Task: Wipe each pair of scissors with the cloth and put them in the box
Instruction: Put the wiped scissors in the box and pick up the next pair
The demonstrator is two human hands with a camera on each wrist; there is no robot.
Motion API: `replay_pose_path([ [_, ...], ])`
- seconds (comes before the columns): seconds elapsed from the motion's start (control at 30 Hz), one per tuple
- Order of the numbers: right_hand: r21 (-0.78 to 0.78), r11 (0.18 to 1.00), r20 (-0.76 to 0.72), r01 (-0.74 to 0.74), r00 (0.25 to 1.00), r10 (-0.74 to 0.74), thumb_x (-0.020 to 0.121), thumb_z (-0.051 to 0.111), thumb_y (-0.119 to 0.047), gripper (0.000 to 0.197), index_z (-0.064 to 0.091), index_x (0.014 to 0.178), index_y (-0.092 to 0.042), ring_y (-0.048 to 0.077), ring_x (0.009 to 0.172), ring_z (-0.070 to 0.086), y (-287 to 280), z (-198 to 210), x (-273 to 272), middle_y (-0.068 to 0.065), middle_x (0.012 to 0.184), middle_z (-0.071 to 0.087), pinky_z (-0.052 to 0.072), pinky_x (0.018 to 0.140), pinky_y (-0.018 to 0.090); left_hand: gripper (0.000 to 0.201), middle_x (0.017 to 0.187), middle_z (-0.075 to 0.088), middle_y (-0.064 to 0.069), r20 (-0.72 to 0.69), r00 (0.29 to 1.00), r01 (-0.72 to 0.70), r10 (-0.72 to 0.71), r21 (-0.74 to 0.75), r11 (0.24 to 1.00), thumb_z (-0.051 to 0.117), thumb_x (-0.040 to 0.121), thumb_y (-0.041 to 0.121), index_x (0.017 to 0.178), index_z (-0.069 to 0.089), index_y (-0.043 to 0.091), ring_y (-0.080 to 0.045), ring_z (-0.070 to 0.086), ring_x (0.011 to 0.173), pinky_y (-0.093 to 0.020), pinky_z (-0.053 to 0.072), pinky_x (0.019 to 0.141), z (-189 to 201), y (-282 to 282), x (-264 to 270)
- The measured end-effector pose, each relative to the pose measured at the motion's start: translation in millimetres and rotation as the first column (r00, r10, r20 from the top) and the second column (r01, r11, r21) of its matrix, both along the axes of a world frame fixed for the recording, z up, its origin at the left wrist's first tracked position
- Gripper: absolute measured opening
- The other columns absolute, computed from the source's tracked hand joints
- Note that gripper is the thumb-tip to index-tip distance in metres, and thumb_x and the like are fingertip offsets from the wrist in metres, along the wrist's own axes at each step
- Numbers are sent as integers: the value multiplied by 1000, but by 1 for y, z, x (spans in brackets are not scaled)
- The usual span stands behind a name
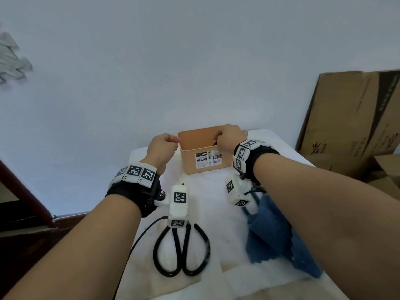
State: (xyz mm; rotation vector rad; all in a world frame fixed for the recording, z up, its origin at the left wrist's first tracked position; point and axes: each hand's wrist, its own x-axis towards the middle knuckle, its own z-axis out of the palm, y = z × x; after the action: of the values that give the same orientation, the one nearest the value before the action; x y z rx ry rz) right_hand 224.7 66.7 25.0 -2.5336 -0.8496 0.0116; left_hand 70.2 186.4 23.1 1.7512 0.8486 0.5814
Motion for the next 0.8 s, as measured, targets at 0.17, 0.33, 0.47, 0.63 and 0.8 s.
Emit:
replay_pose_path([
  [0.17,238,970,-4,43,999,-44,85,41,-4,38,72,99,-23,24,110,59,-26,11,-3,-2,112,69,42,99,42,31,100,64,-2,16,1000,-1,1,1,1000,50,91,-4,85,65,23,-21,59,103,-44,47,104,3,-7,-5],
  [0.33,291,955,-9,50,999,-49,85,44,-5,35,70,101,-21,26,108,59,-57,17,-16,0,113,68,46,95,42,29,106,65,-4,39,999,12,-12,-13,1000,51,91,-5,87,66,19,-20,59,100,-38,48,99,6,-26,-17],
  [0.47,346,937,-58,46,998,-28,83,39,0,41,70,104,-15,27,104,61,-86,22,-34,5,115,67,51,90,39,25,101,64,-2,73,997,32,-28,-56,998,50,92,-7,100,66,11,-20,58,99,-34,49,94,3,-52,-36],
  [0.63,367,928,-149,67,989,-13,85,39,-1,39,73,95,-17,26,94,64,-115,1,-63,6,112,68,54,82,34,24,97,62,-2,54,998,28,-22,-112,993,48,95,-6,104,65,9,-18,57,92,-37,49,98,-22,-80,-68],
  [0.8,336,935,-250,112,968,-27,84,39,2,40,73,86,-19,27,90,65,-148,-21,-78,9,105,70,56,81,35,24,97,64,-8,-30,998,55,-56,-48,997,50,93,-3,95,67,13,-20,55,86,-31,49,80,-45,-97,-87],
])
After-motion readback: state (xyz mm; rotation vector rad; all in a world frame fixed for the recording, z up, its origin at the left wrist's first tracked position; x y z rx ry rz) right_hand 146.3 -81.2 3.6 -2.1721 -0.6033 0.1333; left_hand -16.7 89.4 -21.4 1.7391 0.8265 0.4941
